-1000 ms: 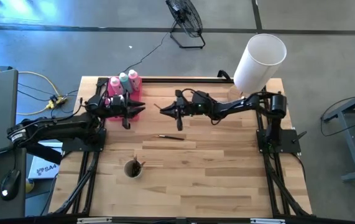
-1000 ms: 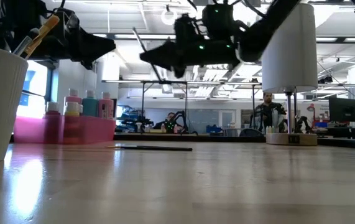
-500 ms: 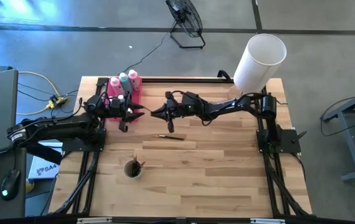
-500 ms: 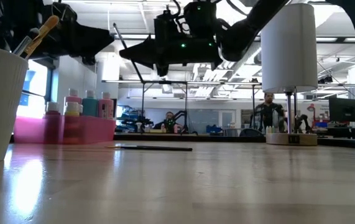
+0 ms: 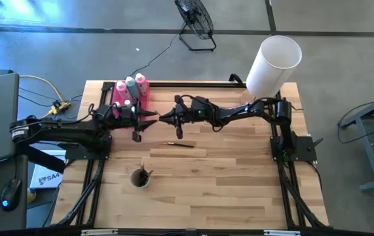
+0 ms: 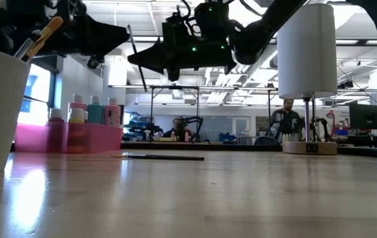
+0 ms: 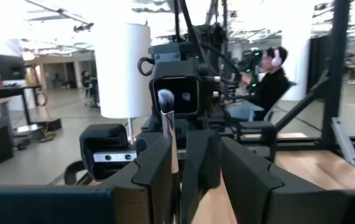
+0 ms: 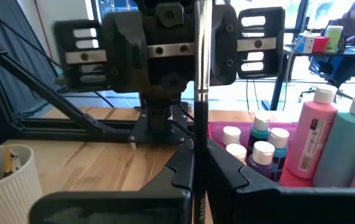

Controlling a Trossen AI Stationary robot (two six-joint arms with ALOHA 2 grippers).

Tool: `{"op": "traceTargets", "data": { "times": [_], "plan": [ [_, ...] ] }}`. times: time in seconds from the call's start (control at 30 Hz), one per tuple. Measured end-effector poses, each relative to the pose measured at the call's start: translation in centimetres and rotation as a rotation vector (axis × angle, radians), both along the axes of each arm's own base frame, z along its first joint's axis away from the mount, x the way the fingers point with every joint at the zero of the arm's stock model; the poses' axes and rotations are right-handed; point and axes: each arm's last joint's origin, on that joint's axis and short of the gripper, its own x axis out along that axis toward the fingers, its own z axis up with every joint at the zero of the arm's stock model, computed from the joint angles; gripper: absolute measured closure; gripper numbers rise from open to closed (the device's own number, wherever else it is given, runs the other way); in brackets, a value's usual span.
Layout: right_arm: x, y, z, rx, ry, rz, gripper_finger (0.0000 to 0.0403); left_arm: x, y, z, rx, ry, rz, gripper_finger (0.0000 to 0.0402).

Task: Pick & Place Paint Supplies
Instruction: Put the silver paintbrush into the light brown cup

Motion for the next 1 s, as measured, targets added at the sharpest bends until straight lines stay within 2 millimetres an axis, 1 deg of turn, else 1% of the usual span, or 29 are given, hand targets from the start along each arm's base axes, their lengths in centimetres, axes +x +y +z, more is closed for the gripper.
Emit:
{"op": "traceTargets", "data": {
  "times": [0.13,0.27,0.43,0.6,0.83,1.0],
  "plan": [
    [0.0,-0.1,-0.1,0.003,0.01,-0.003,0.0392,1.1,0.3,0.4,-0.013,0.016,0.018,0.0268],
    [0.0,-0.1,-0.3,0.007,0.029,-0.004,0.0392,1.6,0.5,0.2,-0.023,0.037,0.022,0.0268],
    [0.0,-0.1,-0.4,0.003,0.034,-0.017,0.0392,1.7,0.5,0.1,-0.017,0.057,0.027,0.0268],
    [0.0,-0.1,-0.4,-0.013,0.035,-0.021,0.0392,1.5,0.5,0.2,0.025,0.06,0.046,0.0268],
    [0.0,0.1,-0.3,-0.025,0.039,-0.029,0.0393,1.1,0.7,0.1,0.01,0.101,0.159,0.0268],
    [-0.1,0.1,-0.4,-0.038,0.051,-0.035,0.0393,1.3,0.6,0.3,0.009,0.084,0.102,0.0268]
  ]
}}
